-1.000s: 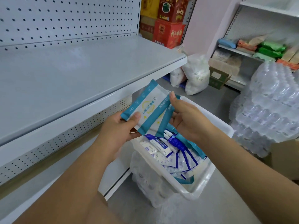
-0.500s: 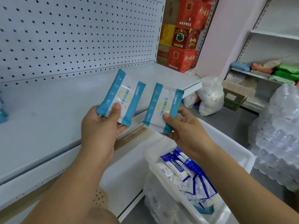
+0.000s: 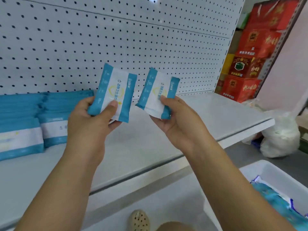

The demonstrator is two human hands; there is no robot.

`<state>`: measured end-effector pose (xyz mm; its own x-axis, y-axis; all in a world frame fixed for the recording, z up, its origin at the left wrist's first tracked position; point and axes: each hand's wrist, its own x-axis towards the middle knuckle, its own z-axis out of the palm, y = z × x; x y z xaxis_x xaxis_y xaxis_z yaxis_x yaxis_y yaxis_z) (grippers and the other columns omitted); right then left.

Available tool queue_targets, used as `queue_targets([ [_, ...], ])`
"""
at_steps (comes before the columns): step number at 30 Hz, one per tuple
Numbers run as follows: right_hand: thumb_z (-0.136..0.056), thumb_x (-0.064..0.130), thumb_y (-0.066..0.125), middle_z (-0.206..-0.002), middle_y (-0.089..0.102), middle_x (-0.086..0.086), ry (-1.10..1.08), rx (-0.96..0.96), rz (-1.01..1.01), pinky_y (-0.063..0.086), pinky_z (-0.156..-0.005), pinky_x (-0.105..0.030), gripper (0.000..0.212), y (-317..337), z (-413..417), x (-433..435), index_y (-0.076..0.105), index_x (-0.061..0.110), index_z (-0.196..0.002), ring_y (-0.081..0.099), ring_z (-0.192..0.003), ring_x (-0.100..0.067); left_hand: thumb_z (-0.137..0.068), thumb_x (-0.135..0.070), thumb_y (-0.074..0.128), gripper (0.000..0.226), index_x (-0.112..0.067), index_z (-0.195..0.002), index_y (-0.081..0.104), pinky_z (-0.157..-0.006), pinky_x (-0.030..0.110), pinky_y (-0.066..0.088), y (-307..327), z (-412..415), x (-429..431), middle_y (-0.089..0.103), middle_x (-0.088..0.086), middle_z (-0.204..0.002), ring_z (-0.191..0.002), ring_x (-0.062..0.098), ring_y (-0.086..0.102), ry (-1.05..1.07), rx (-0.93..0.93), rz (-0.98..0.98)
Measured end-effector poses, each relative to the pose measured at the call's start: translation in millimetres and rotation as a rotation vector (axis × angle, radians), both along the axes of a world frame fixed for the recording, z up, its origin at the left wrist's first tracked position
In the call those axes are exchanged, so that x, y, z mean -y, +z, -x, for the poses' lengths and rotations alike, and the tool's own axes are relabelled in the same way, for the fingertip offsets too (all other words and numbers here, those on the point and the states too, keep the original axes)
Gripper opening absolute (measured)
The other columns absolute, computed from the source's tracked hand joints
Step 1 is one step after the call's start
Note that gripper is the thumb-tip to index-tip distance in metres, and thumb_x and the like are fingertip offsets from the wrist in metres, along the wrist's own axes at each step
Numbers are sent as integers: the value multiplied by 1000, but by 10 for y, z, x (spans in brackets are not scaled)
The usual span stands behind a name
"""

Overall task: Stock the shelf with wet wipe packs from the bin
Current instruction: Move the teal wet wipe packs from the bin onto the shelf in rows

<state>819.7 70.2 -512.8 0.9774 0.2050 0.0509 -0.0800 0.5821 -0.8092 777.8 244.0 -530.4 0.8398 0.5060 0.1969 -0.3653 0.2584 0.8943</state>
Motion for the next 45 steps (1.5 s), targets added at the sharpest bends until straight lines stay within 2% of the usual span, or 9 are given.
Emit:
queue_targets([
  [4, -95, 13, 65, -107, 76, -1, 137, 8, -46, 58, -72, -30, 16, 188, -32, -678, 67, 18, -110, 72, -90, -17, -90, -11, 72, 37, -6, -123, 58, -70, 27, 61, -13, 143, -383, 73, 6, -111, -92, 18, 75, 140, 19, 67],
  [10, -88, 22, 75, -99, 78, -2, 45, 162, 192, 58, -68, -24, 29, 83, 68, -1187, 67, 12, -114, 75, -85, -12, -92, -20, 69, 27, -5, -113, 64, -69, 24, 60, -91, 367, -771, 76, 0, -102, -96, 20, 74, 281, 41, 123],
  [15, -86, 25, 76, -101, 78, -4, 109, 48, 184, 60, -74, -32, 27, -179, 70, -1293, 71, 11, -108, 74, -90, -17, -89, -29, 72, 34, -9, -115, 61, -66, 22, 59, -127, 414, -894, 74, 4, -106, -95, 18, 74, 352, -1, 95],
  [18, -82, 27, 78, -102, 78, -5, 141, 25, 202, 60, -66, -30, 33, -213, 70, -1361, 70, 11, -109, 75, -88, -17, -84, -30, 77, 33, -13, -108, 62, -61, 21, 57, -126, 441, -914, 73, -4, -95, -82, 6, 73, 366, -29, 36],
  [21, -72, 32, 82, -101, 78, -7, 139, 5, 222, 60, -69, -32, 52, -251, 78, -1425, 67, 8, -115, 76, -90, -19, -80, -28, 81, 32, -17, -104, 64, -69, 31, 61, -153, 465, -953, 74, -5, -93, -78, 1, 71, 388, -72, -4],
  [24, -68, 33, 80, -104, 77, -8, 177, -16, 175, 61, -75, -34, 61, -282, 75, -1449, 65, 5, -119, 75, -93, -21, -79, -27, 84, 31, -19, -102, 66, -87, 49, 59, -212, 479, -1007, 76, -5, -93, -87, 13, 73, 412, -98, 23],
  [31, -68, 18, 79, -106, 77, -6, 375, 38, 301, 61, -81, -33, 52, -305, 94, -1444, 66, 5, -117, 74, -96, -20, -83, -22, 80, 30, -15, -106, 64, -91, 49, 58, -257, 505, -1041, 76, -3, -97, -91, 15, 74, 483, -51, 94],
  [38, -85, 14, 77, -98, 79, -2, 56, 166, 393, 58, -87, -37, 24, -319, -56, -1495, 69, 11, -108, 75, -92, -19, -86, -31, 76, 23, -18, -99, 62, -83, 42, 60, -246, 512, -1183, 74, -6, -94, -80, 6, 73, 616, -67, 91],
  [45, -82, 10, 81, -86, 78, 4, 27, 339, 729, 62, -75, -34, 19, -439, -166, -1460, 72, 16, -98, 75, -80, -14, -97, -37, 62, 15, -24, -90, 57, -72, 35, 59, -226, 557, -1325, 70, -10, -87, -75, 3, 71, 710, -114, 85],
])
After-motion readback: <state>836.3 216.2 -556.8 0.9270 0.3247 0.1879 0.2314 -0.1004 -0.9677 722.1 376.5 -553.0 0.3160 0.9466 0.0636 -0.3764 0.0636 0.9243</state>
